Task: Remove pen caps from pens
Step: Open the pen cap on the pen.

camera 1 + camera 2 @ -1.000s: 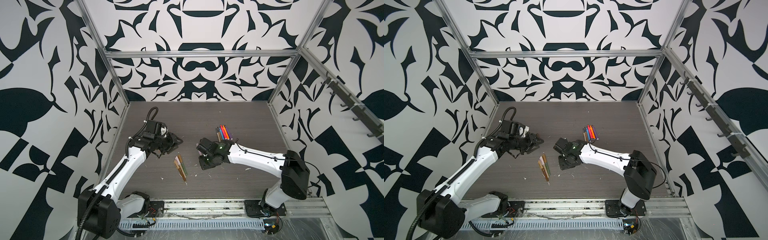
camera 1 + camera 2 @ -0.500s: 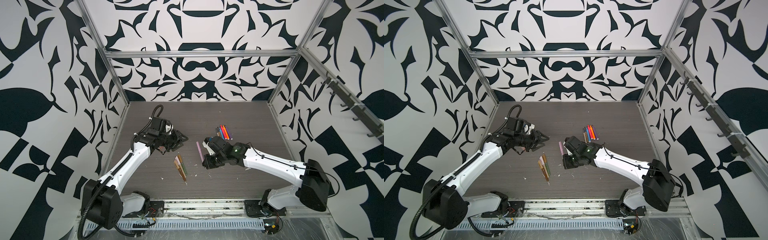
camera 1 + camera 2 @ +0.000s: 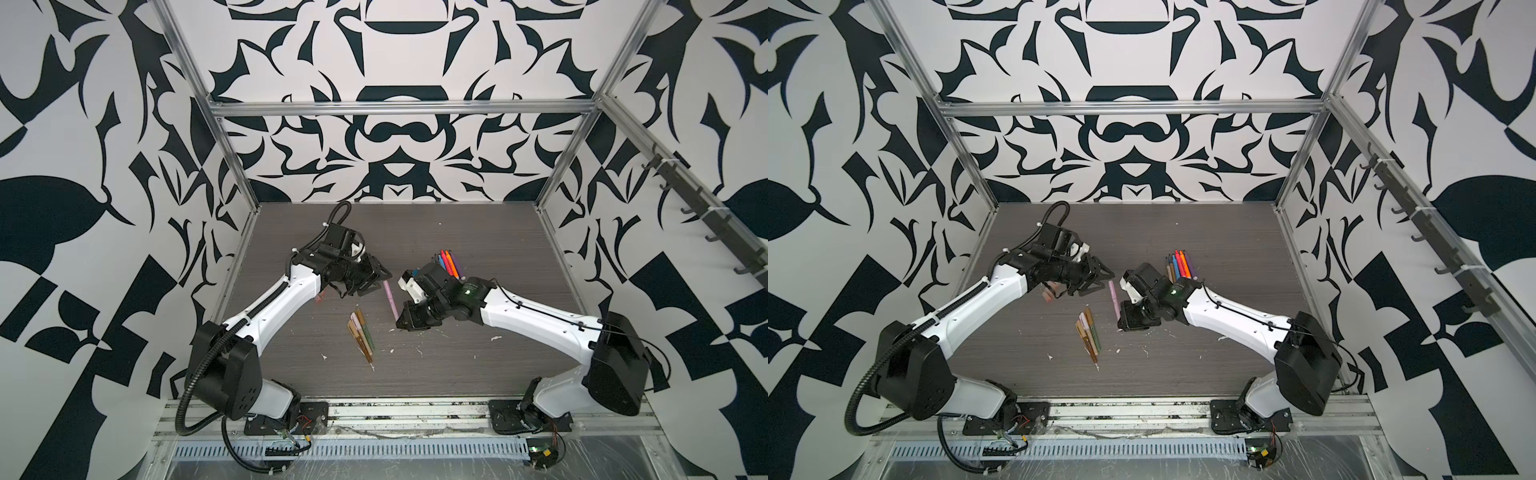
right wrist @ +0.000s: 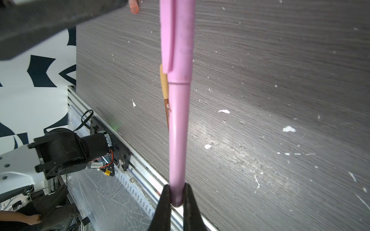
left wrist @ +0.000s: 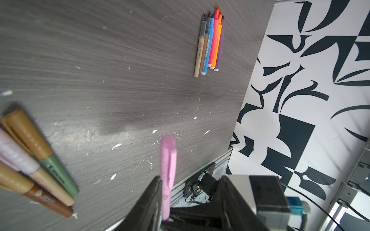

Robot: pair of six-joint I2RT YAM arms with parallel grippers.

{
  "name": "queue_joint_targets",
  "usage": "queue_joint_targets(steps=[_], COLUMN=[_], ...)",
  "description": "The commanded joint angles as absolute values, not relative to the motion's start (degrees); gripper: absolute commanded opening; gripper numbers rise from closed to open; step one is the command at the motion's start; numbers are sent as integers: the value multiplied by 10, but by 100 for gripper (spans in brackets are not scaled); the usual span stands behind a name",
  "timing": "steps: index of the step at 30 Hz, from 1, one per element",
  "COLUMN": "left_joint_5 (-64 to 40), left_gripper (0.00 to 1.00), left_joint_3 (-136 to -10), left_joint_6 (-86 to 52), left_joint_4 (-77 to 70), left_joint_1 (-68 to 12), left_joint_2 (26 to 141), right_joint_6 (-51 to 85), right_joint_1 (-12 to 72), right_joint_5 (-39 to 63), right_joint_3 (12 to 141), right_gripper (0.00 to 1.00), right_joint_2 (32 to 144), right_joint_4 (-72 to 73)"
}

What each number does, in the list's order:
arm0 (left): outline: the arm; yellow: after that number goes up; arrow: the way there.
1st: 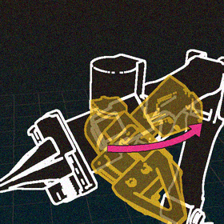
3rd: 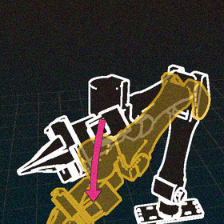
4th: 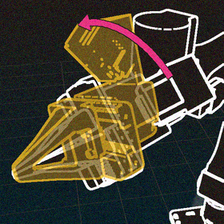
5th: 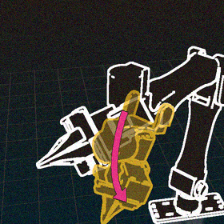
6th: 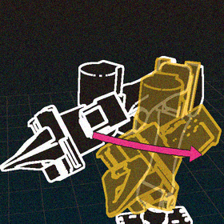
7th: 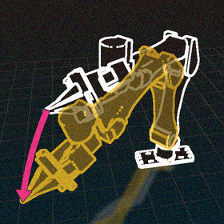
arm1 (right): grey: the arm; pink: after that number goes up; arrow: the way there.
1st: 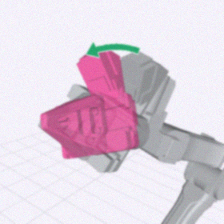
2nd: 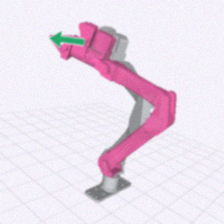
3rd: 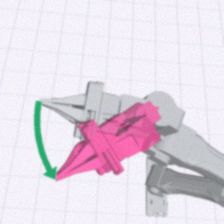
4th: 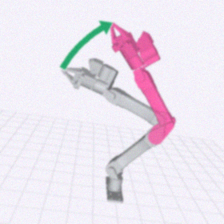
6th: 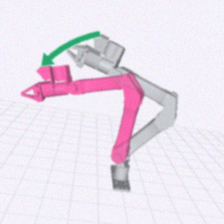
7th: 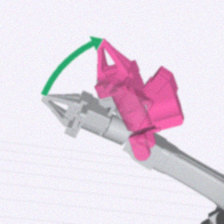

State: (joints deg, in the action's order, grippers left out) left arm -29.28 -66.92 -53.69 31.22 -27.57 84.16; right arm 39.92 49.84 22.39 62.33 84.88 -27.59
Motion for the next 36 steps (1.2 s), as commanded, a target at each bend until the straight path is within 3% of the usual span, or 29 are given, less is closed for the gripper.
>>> queue_joint_targets(steps=[1, 18, 27, 33, 35, 36], left_joint_5=[-290, -284, -283, -293, -294, -294], left_gripper=[49, 39, 39, 1, 0, 0], left_joint_3=[-690, -753, -787, -791, -792, -792], left_joint_6=[-518, -485, -469, -467, -469, -471], left_joint_4=[347, 408, 436, 435, 434, 432], left_joint_1=[-281, -290, -293, -294, -294, -294], left_joint_2=[865, 940, 969, 972, 970, 968], right_joint_6=[384, 358, 343, 342, 344, 345], right_joint_1=[495, 464, 461, 455, 454, 453], right_joint_5=[240, 247, 251, 238, 233, 232], right_joint_3=[657, 664, 671, 670, 668, 668], right_gripper=[0, 0, 0, 0, 0, 5], right_joint_2=[850, 837, 840, 832, 828, 827], right_joint_4=[-276, -299, -309, -313, -313, -313])
